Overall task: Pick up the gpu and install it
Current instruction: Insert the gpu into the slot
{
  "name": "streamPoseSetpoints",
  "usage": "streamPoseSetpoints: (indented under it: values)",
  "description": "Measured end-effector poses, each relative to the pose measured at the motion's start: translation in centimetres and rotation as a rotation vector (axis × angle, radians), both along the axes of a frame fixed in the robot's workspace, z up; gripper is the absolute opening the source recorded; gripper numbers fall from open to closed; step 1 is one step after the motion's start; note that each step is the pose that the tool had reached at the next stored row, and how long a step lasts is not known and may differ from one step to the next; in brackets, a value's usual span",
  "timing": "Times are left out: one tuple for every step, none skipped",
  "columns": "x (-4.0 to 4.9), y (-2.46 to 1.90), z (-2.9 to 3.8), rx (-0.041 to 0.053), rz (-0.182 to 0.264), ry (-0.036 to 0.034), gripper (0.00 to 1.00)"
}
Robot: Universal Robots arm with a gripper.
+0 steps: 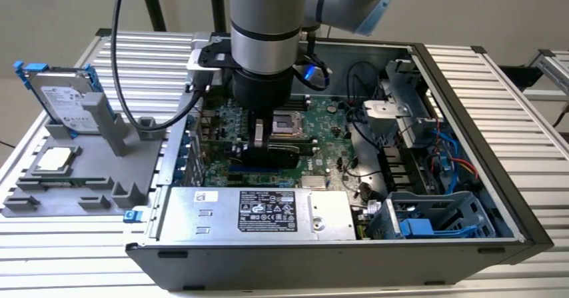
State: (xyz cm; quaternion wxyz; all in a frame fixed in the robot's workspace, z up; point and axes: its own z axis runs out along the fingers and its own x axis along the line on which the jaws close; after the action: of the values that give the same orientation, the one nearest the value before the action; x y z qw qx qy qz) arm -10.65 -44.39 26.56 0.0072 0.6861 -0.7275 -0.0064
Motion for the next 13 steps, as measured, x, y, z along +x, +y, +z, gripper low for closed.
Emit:
streamPoseSetpoints:
  values:
    - [-0.01,0.00,-0.01,-0.0002,0.000,0.0001,0.00]
    - [-0.04,0.00,-0.03,-0.0003,0.000,0.0001,0.00]
    - [-0.07,0.01,-0.05,-0.0002,0.000,0.0001,0.00]
    - [-0.08,0.01,-0.07,-0.0001,0.000,0.0000,0.00]
    - [-0.08,0.01,-0.08,-0.0001,0.000,0.0000,0.00]
    - [-0.09,0.02,-0.11,0.0000,0.000,0.0000,0.00]
    - [-0.10,0.03,-0.16,0.0002,0.000,-0.0001,0.00]
    - [-0.11,0.04,-0.21,0.0002,0.000,-0.0002,0.00]
    - [-0.13,0.05,-0.25,0.0001,0.000,-0.0001,0.00]
    - [-0.14,0.07,-0.30,-0.0001,0.000,0.0000,0.00]
    - [-0.15,0.08,-0.33,-0.0001,0.000,0.0001,0.00]
    - [-0.17,0.09,-0.36,-0.0002,0.000,0.0000,0.00]
    - [-0.19,0.10,-0.39,-0.0001,0.000,0.0000,0.00]
